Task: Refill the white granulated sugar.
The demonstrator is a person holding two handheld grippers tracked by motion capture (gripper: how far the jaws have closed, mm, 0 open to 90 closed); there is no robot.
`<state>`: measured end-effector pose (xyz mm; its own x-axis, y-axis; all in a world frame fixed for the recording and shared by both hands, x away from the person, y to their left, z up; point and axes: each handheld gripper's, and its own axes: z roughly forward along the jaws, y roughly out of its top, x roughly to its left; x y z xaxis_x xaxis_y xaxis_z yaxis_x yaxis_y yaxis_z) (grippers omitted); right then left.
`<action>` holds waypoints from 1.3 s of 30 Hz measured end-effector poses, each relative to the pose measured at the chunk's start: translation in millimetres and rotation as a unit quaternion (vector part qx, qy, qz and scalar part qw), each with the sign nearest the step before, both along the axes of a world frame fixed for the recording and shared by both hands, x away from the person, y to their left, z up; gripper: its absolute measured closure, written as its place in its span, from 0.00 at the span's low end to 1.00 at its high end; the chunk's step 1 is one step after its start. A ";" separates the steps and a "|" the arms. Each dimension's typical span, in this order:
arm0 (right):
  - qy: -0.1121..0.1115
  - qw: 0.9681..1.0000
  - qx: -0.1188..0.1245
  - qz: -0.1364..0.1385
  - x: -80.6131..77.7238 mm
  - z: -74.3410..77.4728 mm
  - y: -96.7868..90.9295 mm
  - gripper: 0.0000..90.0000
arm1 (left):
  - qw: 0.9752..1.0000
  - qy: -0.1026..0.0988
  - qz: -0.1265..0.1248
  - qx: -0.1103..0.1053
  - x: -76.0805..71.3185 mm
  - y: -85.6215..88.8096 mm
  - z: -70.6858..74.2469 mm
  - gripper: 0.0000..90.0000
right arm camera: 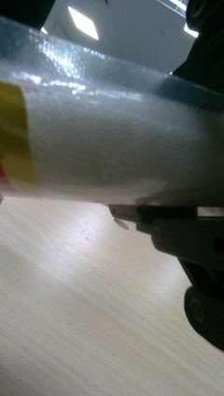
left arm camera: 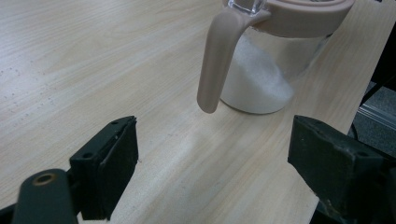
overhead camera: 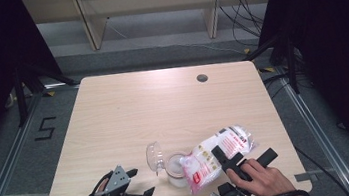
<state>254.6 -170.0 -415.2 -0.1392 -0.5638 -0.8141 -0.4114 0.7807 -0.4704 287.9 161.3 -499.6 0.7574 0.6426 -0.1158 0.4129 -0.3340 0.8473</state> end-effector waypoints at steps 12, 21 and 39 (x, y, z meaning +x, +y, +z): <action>-0.003 1.000 -0.005 -0.001 -0.5 -1.2 1.1 0.78 | 1.000 0.000 -0.001 -0.002 -1.8 0.6 0.2 0.18; 0.003 1.000 -0.017 -0.001 -1.1 -0.9 4.1 0.79 | 1.000 -0.001 0.000 -0.005 -1.6 0.0 -0.1 0.17; -0.001 1.000 -0.009 -0.001 -2.1 0.3 4.5 0.79 | 1.000 -0.006 -0.005 -0.003 -1.2 1.2 0.2 0.18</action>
